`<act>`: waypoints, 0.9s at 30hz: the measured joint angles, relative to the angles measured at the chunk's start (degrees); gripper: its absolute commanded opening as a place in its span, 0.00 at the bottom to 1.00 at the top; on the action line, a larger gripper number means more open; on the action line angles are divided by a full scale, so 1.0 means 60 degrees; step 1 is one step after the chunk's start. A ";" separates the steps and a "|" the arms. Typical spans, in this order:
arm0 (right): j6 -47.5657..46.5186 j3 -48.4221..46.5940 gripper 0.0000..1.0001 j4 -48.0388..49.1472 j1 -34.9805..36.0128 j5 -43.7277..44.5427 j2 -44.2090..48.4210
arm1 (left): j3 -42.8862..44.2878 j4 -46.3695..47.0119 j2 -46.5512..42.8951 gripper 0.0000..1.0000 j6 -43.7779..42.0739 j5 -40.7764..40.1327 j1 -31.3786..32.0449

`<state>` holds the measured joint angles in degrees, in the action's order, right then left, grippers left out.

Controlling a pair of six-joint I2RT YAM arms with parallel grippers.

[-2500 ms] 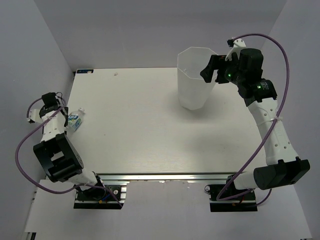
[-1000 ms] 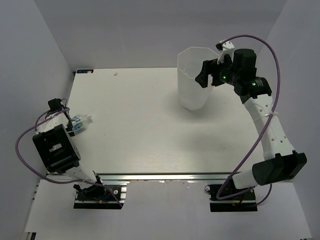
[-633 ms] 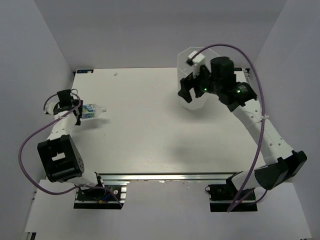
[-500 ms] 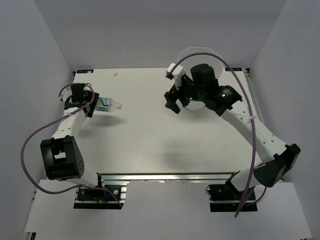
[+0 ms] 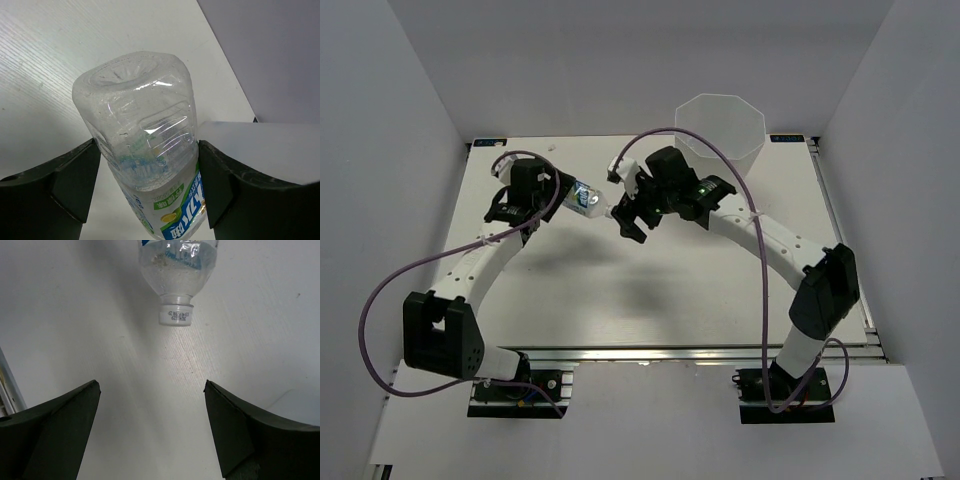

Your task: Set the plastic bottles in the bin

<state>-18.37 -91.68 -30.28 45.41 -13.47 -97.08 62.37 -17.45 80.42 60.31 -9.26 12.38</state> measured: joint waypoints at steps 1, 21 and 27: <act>0.0062 0.0000 0.89 0.0076 0.0000 -0.0036 -0.0146 | 0.0007 0.0029 -0.0080 0.20 0.0025 -0.0113 0.0098; 0.1249 -0.0138 0.48 0.1570 0.0211 0.0863 -0.1723 | 0.0073 0.0634 -0.0251 0.19 0.0259 -0.0812 0.1260; 0.1450 -0.0149 0.08 0.1552 0.0186 0.1009 -0.1825 | 0.0073 0.0652 -0.0251 0.53 0.0138 -0.0809 0.1264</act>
<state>-9.67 -92.58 -20.97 46.52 -7.42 -108.03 62.81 -13.54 78.91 61.14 -14.11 19.97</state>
